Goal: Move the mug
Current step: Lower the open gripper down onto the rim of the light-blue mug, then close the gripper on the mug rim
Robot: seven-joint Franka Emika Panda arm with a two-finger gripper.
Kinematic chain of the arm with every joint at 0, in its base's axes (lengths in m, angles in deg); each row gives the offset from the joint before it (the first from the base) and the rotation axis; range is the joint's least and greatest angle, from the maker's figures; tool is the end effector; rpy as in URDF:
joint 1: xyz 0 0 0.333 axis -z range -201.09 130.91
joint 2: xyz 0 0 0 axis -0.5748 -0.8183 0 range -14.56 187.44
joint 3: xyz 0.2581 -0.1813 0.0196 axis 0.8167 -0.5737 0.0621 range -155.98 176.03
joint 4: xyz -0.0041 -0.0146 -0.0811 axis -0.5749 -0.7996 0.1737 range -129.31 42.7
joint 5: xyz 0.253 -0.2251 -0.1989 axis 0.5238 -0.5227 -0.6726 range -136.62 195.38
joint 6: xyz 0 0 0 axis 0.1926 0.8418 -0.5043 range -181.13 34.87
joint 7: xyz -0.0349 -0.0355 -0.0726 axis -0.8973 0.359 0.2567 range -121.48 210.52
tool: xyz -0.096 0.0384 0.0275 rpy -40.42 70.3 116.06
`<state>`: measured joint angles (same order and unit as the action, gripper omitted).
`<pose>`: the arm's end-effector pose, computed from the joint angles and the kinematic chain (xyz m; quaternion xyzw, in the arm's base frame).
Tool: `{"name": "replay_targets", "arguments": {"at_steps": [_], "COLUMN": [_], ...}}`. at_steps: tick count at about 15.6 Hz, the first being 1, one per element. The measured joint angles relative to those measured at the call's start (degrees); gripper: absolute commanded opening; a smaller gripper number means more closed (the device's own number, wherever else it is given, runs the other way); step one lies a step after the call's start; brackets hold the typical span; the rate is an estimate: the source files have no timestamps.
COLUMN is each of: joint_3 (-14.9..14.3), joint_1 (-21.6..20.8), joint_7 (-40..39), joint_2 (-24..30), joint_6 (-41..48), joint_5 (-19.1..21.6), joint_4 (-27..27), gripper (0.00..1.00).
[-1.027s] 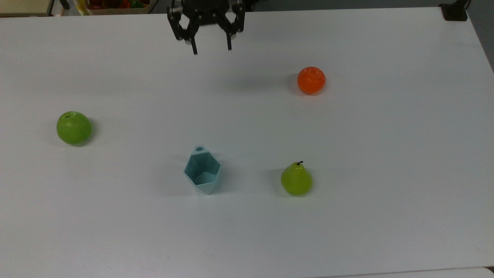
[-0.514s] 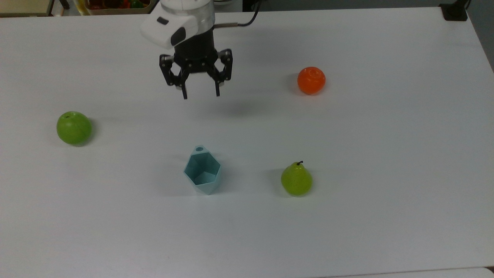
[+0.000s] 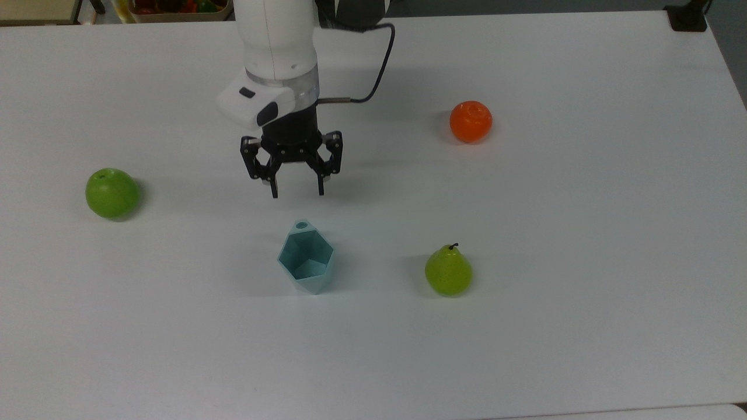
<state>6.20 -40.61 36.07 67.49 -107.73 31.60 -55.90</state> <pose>0.6699 0.0238 0.4047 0.9815 0.0779 0.1745 0.0062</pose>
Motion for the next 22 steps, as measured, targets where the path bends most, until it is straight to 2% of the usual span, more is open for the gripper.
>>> {"name": "replay_targets", "arguments": {"at_steps": [3, 13, 15, 19, 22], "joint_3": [0.0, 0.1, 0.2, 0.2, 0.2], "joint_1": [0.0, -0.2, -0.3, -0.6, -0.6], "joint_7": [0.0, 0.0, 0.0, 0.0, 0.0], "joint_2": [-2.7, -7.3, -8.1, -8.9, -9.3], "joint_6": [-5.4, -13.3, -14.4, -14.6, -14.6], "joint_5": [0.0, 0.0, 0.0, 0.0, 0.0], "joint_4": [0.0, 0.1, 0.1, 0.7, 1.5], "gripper": [0.71, 0.69, 0.59, 0.46, 0.24]}}
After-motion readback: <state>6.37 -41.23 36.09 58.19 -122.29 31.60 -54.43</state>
